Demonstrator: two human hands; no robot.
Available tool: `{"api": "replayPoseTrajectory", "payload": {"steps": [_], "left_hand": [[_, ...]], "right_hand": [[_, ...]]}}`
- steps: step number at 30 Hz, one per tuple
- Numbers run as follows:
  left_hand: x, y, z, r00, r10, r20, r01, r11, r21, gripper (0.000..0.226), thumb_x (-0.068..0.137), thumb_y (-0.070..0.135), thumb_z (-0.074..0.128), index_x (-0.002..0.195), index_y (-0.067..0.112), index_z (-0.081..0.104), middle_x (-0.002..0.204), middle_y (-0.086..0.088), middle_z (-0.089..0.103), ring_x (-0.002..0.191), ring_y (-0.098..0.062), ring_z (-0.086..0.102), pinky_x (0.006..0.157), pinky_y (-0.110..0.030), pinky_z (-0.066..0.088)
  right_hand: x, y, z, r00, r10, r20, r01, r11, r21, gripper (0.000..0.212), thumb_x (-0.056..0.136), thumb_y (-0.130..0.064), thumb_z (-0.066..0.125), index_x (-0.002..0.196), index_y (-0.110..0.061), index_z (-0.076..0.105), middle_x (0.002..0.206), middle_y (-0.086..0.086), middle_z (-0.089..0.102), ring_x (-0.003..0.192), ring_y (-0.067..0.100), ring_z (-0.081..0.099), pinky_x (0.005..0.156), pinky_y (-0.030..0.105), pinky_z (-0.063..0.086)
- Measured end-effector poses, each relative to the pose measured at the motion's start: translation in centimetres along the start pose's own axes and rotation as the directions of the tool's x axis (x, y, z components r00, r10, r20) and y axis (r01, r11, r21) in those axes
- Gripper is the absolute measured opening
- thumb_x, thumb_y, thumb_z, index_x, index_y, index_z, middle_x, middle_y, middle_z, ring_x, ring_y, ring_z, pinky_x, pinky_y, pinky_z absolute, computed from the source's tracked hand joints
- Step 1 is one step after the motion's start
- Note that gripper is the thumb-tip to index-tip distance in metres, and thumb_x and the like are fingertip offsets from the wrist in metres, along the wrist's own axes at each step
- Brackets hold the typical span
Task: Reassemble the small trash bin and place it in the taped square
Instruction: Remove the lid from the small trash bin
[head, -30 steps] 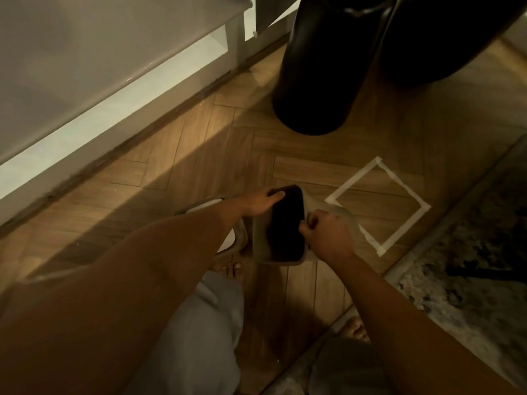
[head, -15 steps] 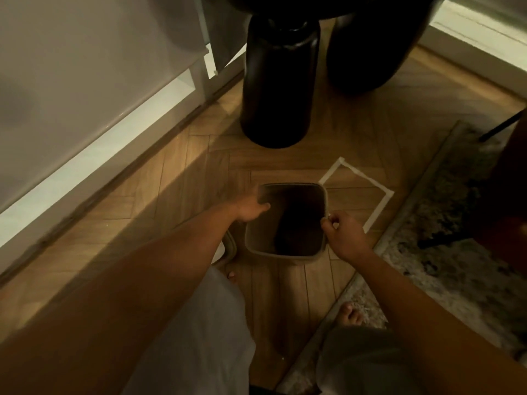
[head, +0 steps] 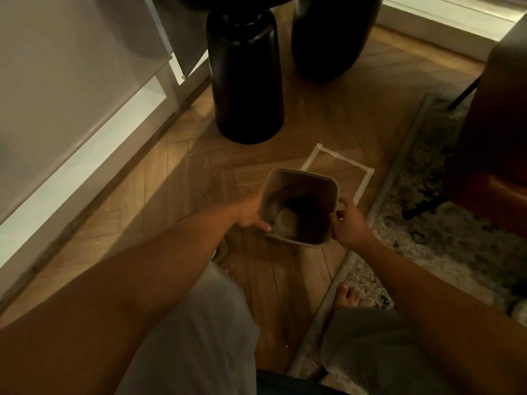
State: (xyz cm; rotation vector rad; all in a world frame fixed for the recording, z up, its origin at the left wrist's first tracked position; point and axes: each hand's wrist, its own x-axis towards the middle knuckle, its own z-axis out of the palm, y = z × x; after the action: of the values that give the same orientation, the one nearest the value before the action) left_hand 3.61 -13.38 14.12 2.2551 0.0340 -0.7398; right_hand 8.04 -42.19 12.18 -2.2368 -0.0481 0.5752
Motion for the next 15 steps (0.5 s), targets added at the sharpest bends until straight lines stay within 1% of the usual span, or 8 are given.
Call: {"api": "replayPoseTrajectory", "payload": {"steps": [3,5,7,8,11,12,14,15], "left_hand": [[0.7,0.1,0.8,0.999,0.027,0.045,-0.030,0.998,0.061,0.135,0.067,0.019,0.093,0.160,0.017,-0.005,0.161,-0.010,0.029,0.145,-0.027,0.031,0.107,-0.025,0.024],[1.2,0.2,1.3,0.996,0.030,0.085,-0.038,0.995,0.090,0.137,0.066,0.013,0.093,0.160,0.016,-0.007,0.161,-0.012,0.029,0.146,-0.029,0.030,0.114,-0.030,0.026],[1.7,0.3,1.8,0.994,0.036,0.101,-0.047,0.993,0.107,0.137,0.064,0.010,0.093,0.160,0.014,-0.004,0.160,-0.013,0.029,0.146,-0.030,0.030,0.118,-0.038,0.029],[2.0,0.4,2.1,0.994,0.044,0.098,-0.056,0.992,0.113,0.137,0.063,0.010,0.094,0.160,0.013,-0.003,0.160,-0.014,0.029,0.146,-0.030,0.030,0.118,-0.036,0.029],[2.7,1.0,2.8,0.995,0.066,0.078,-0.073,0.993,0.093,0.137,0.062,0.008,0.094,0.160,0.010,-0.001,0.161,-0.013,0.028,0.146,-0.028,0.029,0.109,-0.015,0.022],[2.9,1.1,3.0,0.994,0.069,0.079,-0.076,0.993,0.090,0.136,0.062,0.008,0.094,0.160,0.010,0.000,0.161,-0.014,0.027,0.147,-0.028,0.028,0.109,-0.015,0.021],[3.1,1.4,3.1,0.994,0.064,0.091,-0.072,0.993,0.091,0.136,0.063,0.010,0.094,0.161,0.011,0.000,0.161,-0.013,0.028,0.147,-0.027,0.029,0.114,-0.024,0.024],[3.2,1.5,3.1,0.993,0.058,0.100,-0.066,0.994,0.085,0.135,0.063,0.010,0.094,0.161,0.012,0.001,0.161,-0.012,0.029,0.146,-0.027,0.030,0.112,-0.024,0.025]], "right_hand": [[-0.5,1.5,-0.2,0.993,-0.026,0.111,0.030,0.999,-0.028,0.063,0.101,-0.015,0.056,0.155,-0.022,0.025,0.122,0.011,0.068,0.101,0.033,0.070,0.082,0.051,0.060],[-0.8,2.4,-0.2,0.985,-0.024,0.170,0.027,1.000,-0.012,0.076,0.095,-0.010,0.063,0.156,-0.025,0.020,0.131,0.007,0.062,0.114,0.030,0.065,0.087,0.053,0.058],[-1.0,3.3,-0.2,0.981,-0.058,0.185,0.062,0.998,-0.015,0.085,0.088,-0.009,0.073,0.154,-0.021,0.021,0.137,0.006,0.055,0.124,0.028,0.059,0.093,0.054,0.056],[-1.2,3.7,-0.2,0.979,-0.077,0.187,0.082,0.997,-0.018,0.090,0.084,-0.009,0.079,0.153,-0.019,0.022,0.141,0.006,0.051,0.129,0.028,0.055,0.097,0.052,0.054],[-1.4,4.6,-0.3,0.978,-0.099,0.184,0.101,0.995,0.001,0.106,0.074,-0.010,0.090,0.151,-0.025,0.019,0.152,0.007,0.040,0.137,0.025,0.046,0.108,0.048,0.047],[-1.5,4.8,-0.4,0.977,-0.092,0.191,0.091,0.996,0.016,0.110,0.072,-0.010,0.091,0.151,-0.027,0.017,0.153,0.007,0.039,0.138,0.023,0.044,0.110,0.047,0.045],[-1.6,5.2,-0.6,0.974,-0.057,0.219,0.048,0.998,0.046,0.115,0.071,-0.009,0.092,0.155,-0.024,0.014,0.154,0.005,0.039,0.139,0.021,0.043,0.112,0.045,0.044],[-1.6,5.4,-0.7,0.972,-0.041,0.233,0.028,0.998,0.058,0.115,0.072,-0.009,0.091,0.156,-0.022,0.015,0.153,0.004,0.040,0.139,0.022,0.044,0.111,0.045,0.044]]}}
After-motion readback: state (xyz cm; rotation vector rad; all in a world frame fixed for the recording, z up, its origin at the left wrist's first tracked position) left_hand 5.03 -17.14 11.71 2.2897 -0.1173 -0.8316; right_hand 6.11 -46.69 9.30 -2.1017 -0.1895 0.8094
